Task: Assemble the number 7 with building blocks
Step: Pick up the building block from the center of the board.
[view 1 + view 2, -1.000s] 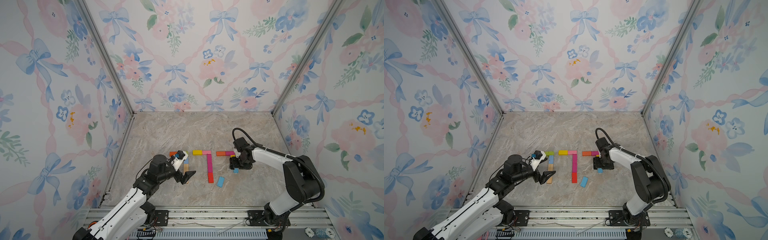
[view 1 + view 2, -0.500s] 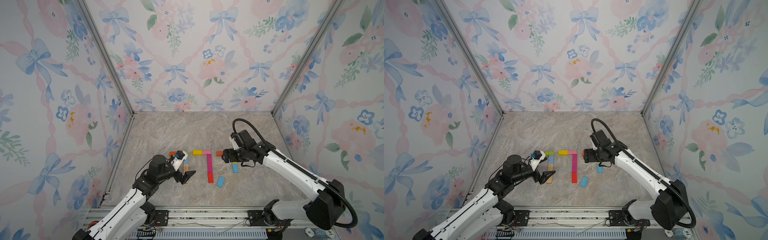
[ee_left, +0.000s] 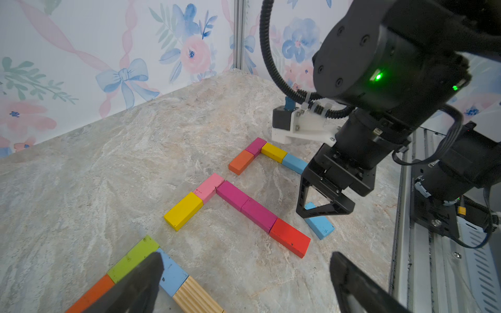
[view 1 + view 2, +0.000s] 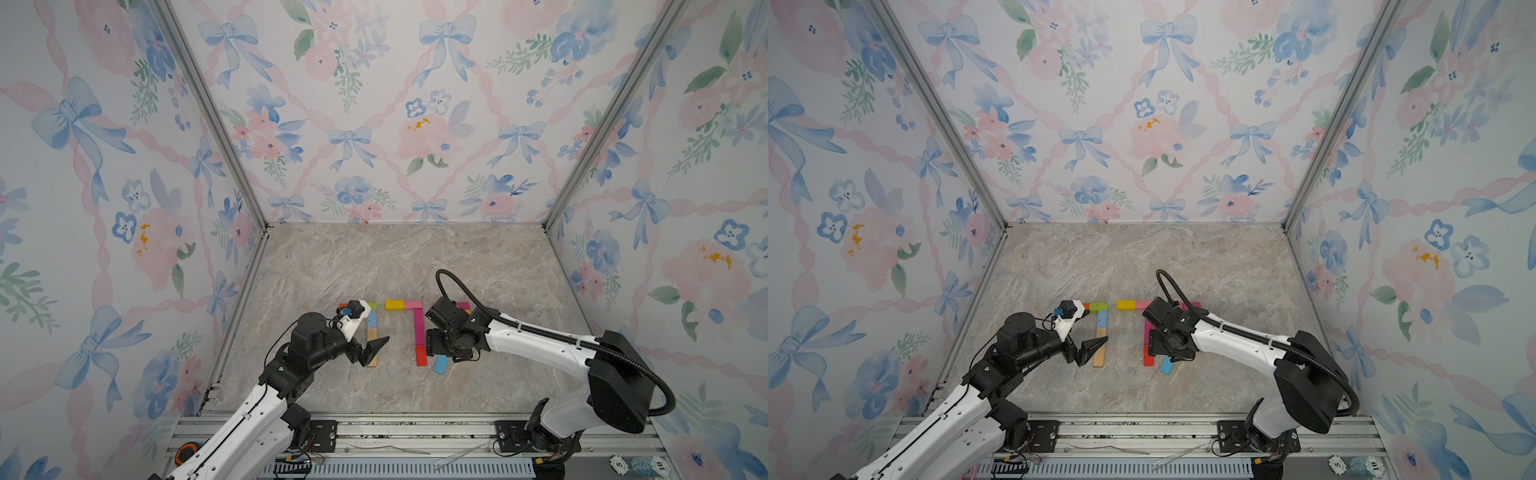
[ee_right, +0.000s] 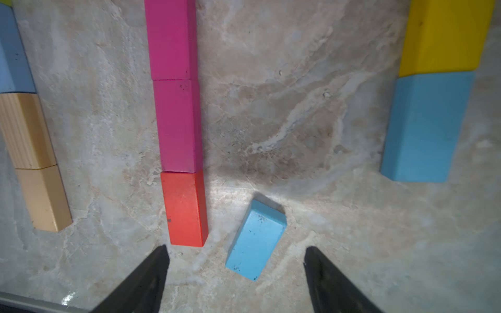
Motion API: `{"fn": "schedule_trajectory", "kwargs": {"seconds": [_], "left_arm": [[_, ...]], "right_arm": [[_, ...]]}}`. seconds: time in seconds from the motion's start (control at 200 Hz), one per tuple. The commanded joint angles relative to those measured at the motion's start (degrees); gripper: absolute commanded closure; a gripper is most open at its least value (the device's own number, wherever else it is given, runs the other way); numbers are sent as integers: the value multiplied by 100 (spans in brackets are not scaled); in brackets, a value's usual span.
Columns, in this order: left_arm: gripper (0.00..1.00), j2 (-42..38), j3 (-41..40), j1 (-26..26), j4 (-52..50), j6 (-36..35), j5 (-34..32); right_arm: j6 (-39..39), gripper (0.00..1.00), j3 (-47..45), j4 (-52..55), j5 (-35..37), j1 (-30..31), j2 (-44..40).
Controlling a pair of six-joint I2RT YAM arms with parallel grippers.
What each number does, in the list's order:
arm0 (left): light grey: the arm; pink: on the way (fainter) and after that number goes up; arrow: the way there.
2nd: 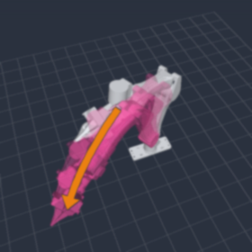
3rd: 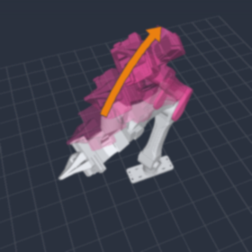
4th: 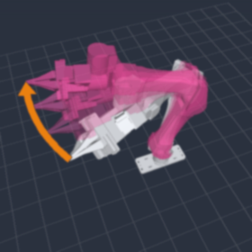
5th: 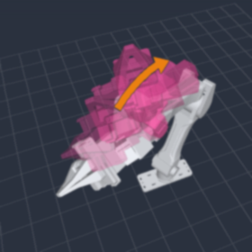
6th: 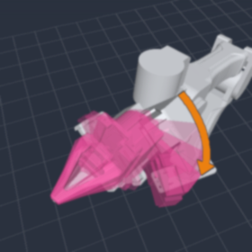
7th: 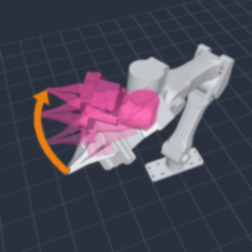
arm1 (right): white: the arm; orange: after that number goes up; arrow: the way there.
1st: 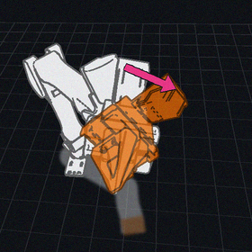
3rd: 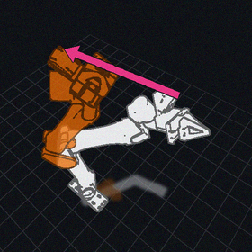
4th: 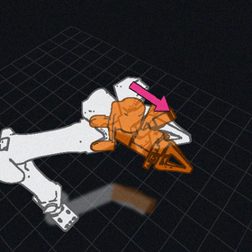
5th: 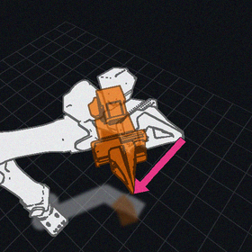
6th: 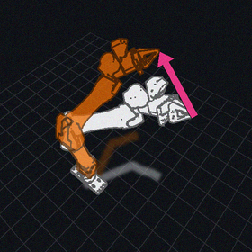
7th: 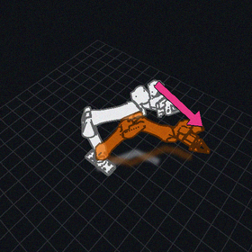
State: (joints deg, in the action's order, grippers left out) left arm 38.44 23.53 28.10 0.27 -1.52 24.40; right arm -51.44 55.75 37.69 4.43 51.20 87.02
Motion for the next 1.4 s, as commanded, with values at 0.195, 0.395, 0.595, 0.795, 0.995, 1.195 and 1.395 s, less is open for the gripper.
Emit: {"fn": "schedule_trajectory", "kwargs": {"seconds": [0.195, 0.395, 0.595, 0.795, 0.995, 1.195, 1.395], "left_arm": [[2, -47, -12, 7, 58, -49, -41], [2, -5, -5, 11, 41, -58, -50], [2, 13, -8, 7, 24, -67, -85], [2, 59, -3, 10, 8, -68, -102], [2, 41, -6, -5, -1, -61, -116], [2, 35, 0, -1, 12, -55, -94], [2, 22, -4, -4, 9, -58, -85]], "right_arm": [[-946, 31, -370, -227, 358, 153, 110], [-970, 32, -346, -238, 189, 162, 412], [-1008, 33, -429, -341, 67, 162, 646], [-1013, 36, -497, -368, -12, 179, 696], [-1100, 38, -656, -306, -64, 265, 668], [-1135, 43, -760, -196, -65, 293, 520], [-1123, 49, -834, -117, -127, 294, 360]]}}
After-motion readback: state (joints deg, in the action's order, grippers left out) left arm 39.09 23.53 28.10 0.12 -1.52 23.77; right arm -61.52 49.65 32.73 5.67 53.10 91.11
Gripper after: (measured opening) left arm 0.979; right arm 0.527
